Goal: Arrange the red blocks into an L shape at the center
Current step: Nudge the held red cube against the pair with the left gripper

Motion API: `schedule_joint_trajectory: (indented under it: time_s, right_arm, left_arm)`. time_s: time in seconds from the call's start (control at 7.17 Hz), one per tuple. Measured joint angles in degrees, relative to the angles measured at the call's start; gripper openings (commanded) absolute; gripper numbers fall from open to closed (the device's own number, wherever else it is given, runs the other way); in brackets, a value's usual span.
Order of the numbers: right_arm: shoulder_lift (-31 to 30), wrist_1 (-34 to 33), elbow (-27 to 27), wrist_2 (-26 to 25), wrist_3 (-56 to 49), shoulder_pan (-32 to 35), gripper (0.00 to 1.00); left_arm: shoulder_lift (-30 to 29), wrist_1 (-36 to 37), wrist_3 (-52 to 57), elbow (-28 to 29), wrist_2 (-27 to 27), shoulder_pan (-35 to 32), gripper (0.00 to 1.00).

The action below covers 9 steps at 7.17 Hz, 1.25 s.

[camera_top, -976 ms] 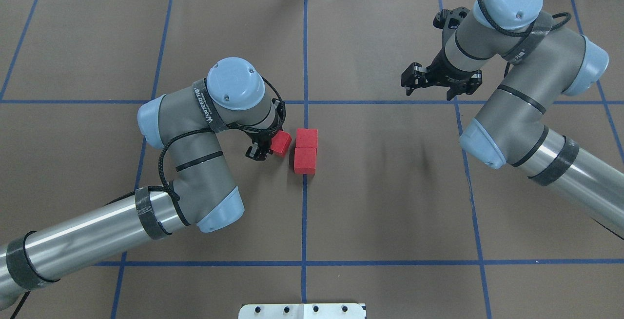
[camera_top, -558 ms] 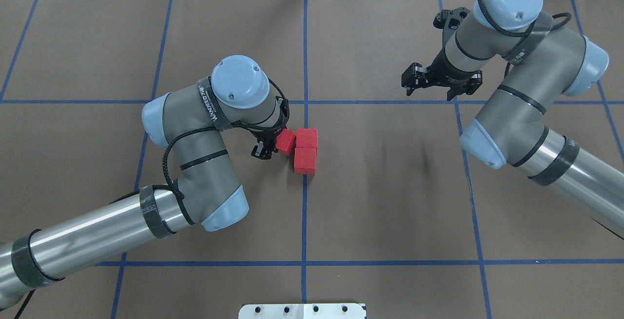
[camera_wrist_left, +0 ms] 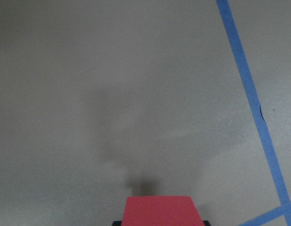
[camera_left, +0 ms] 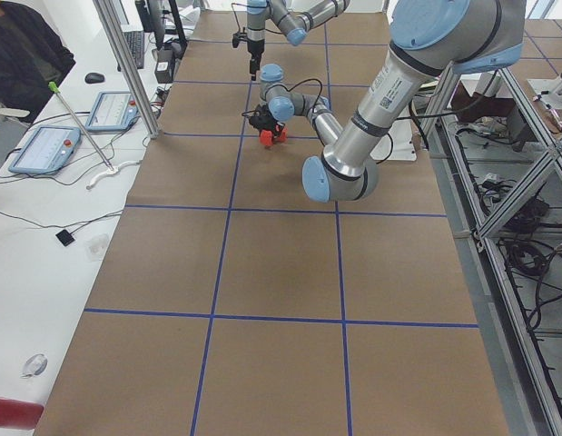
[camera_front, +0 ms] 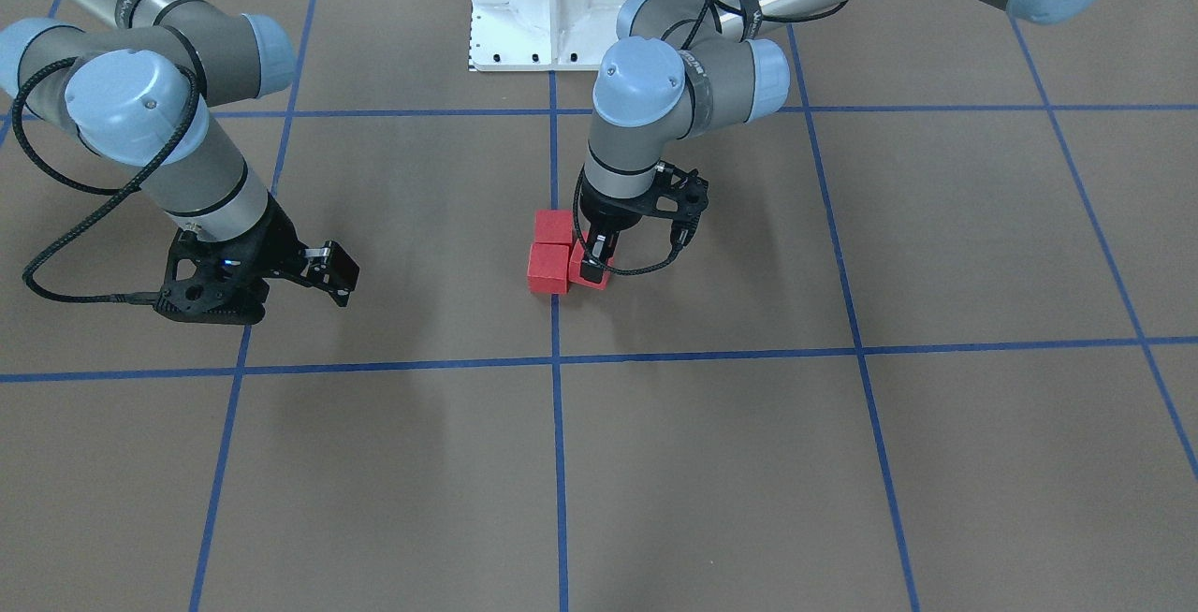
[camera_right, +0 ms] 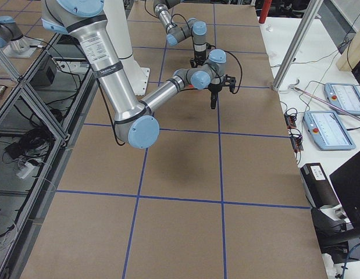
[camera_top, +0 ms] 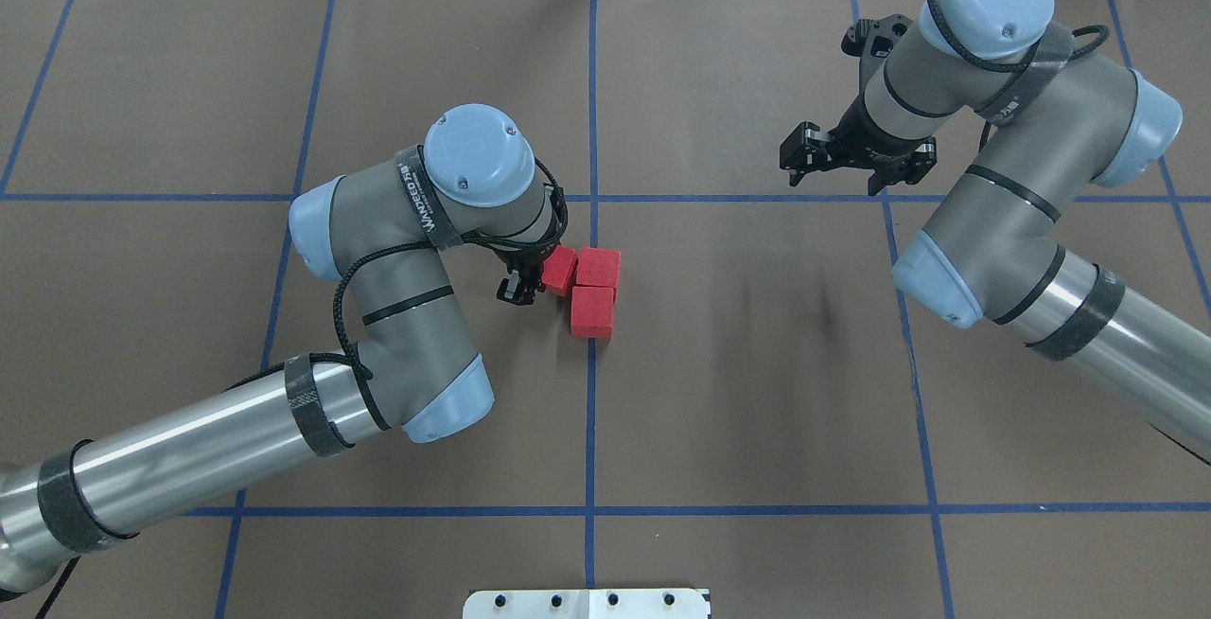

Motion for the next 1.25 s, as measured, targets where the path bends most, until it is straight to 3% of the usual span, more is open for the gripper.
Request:
schedule_joint_trajectory:
  time_s: [1.25]
  right_arm:
    - [-0.2,0.0,-0.2,-0.5,0.0,-0.1,0.99]
  left_arm:
    - [-1.3,0.2,-8.4,2.6,1.2,-0.1,0.00]
